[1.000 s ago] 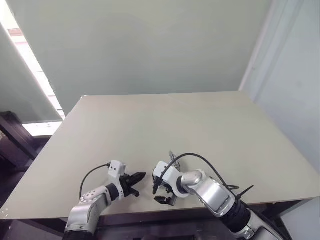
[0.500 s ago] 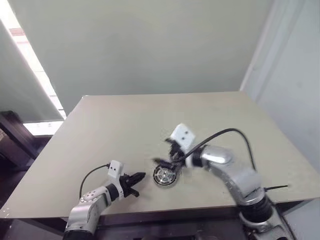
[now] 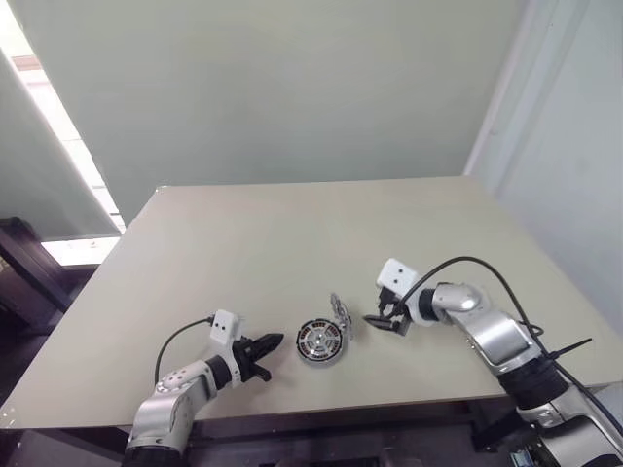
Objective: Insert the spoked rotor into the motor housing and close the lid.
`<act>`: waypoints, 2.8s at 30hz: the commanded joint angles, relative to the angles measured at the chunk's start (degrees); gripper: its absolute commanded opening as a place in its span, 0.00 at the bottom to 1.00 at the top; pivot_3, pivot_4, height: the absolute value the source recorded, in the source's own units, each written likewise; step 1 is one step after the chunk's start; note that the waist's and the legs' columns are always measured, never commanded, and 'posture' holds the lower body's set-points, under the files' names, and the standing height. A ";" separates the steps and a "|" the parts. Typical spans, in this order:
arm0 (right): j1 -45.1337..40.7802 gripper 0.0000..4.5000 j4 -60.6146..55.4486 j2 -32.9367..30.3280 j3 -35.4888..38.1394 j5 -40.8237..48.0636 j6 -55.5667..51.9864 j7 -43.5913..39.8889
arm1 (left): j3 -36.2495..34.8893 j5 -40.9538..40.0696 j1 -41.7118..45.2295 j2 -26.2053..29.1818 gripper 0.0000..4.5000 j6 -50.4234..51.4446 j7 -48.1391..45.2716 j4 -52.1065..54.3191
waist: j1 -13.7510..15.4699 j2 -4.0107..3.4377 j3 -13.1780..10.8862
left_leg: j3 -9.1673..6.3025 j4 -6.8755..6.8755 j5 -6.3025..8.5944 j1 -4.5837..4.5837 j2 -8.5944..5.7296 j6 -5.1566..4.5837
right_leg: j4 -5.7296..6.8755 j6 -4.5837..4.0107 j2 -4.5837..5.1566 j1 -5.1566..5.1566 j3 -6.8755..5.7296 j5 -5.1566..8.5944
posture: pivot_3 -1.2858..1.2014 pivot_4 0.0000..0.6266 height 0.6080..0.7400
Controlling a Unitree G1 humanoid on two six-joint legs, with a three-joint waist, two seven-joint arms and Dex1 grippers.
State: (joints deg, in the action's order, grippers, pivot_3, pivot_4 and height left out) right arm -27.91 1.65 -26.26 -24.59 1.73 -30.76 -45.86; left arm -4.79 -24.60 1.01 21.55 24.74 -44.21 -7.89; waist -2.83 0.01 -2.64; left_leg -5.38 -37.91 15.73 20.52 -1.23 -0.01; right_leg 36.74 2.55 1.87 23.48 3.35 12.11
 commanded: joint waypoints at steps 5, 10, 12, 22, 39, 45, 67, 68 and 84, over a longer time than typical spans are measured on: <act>-0.60 1.00 2.02 6.68 -0.36 1.45 6.16 -2.10 | -0.32 -0.29 1.17 0.56 0.00 -0.44 -0.30 2.31 | 0.02 0.00 0.00 | -0.04 0.01 0.00 -0.01 0.01 0.00 | 0.02 0.01 -0.01 0.00 -0.01 -0.01 | 0.52 0.00 1.00; -0.59 1.00 4.08 10.11 -1.50 0.71 7.65 -2.60 | -0.22 -0.27 1.28 0.59 0.00 -0.38 -0.32 2.39 | 0.03 -0.01 0.00 | -0.05 0.00 0.00 -0.03 0.00 0.01 | 0.03 0.01 -0.01 -0.01 -0.01 -0.01 | 0.52 0.00 1.00; -0.61 1.00 5.37 10.95 -1.93 0.47 8.18 -3.07 | -0.15 -0.25 1.29 0.59 0.00 -0.38 -0.33 2.47 | 0.03 -0.01 0.00 | -0.05 -0.01 0.00 -0.03 0.00 0.01 | 0.04 0.00 -0.01 -0.02 -0.01 -0.01 | 0.52 0.00 1.00; -1.11 1.00 11.61 13.59 -1.00 0.88 12.22 -4.23 | 0.01 -0.12 0.80 0.47 0.00 -0.56 -0.25 2.74 | 0.01 -0.01 0.00 | -0.05 0.00 0.00 -0.05 0.00 0.01 | 0.04 0.00 -0.01 -0.02 -0.01 -0.01 | 0.52 0.00 1.00; -3.89 0.96 21.49 18.14 4.83 3.10 11.12 -3.92 | -0.19 -0.20 0.21 0.27 0.00 -0.80 0.06 3.16 | 0.00 -0.03 0.00 | -0.05 0.00 0.00 -0.09 0.00 0.01 | 0.08 -0.03 -0.01 -0.04 0.00 -0.03 | 0.52 0.00 1.00; -3.72 0.72 20.50 18.02 4.33 2.75 10.20 -4.22 | -0.30 -0.19 0.23 0.46 0.00 -0.79 0.03 3.21 | 0.01 -0.03 0.00 | -0.05 -0.02 0.00 -0.09 -0.02 0.01 | 0.09 -0.03 -0.01 -0.04 0.00 -0.03 | 0.52 0.00 1.00; -6.14 0.72 12.08 15.79 -7.39 -4.50 -13.55 -4.46 | 0.54 0.31 0.65 -0.43 0.00 -1.70 -0.01 2.50 | 0.01 -0.04 0.04 | -0.06 0.00 0.00 -0.10 -0.03 0.01 | 0.07 -0.03 0.00 -0.05 0.00 -0.03 | 0.52 0.00 1.00; -6.34 0.72 12.13 15.84 -7.73 -4.78 -14.37 -4.19 | 0.54 0.30 0.62 -0.49 0.00 -1.76 0.02 2.50 | 0.01 -0.05 0.04 | -0.06 0.00 0.00 -0.11 -0.03 0.01 | 0.08 -0.03 0.00 -0.05 0.00 -0.03 | 0.52 0.00 1.00; -8.25 0.72 8.26 17.78 -4.71 -2.78 -24.44 0.04 | 1.02 0.43 -0.36 -1.39 0.00 -2.73 0.14 2.08 | 0.03 -0.06 0.05 | -0.07 0.00 0.00 -0.13 -0.03 0.02 | 0.10 -0.03 0.00 -0.06 -0.01 -0.03 | 0.52 0.00 1.00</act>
State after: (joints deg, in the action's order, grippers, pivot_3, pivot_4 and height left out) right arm -35.40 11.74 -8.18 -30.10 -1.86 -53.63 -45.97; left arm -3.56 -24.10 0.22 20.23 23.08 -43.92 -7.09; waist -2.80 -0.05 -2.59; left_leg -5.46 -37.91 15.73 20.41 -1.26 0.01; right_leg 36.83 2.53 1.87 23.43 3.33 12.08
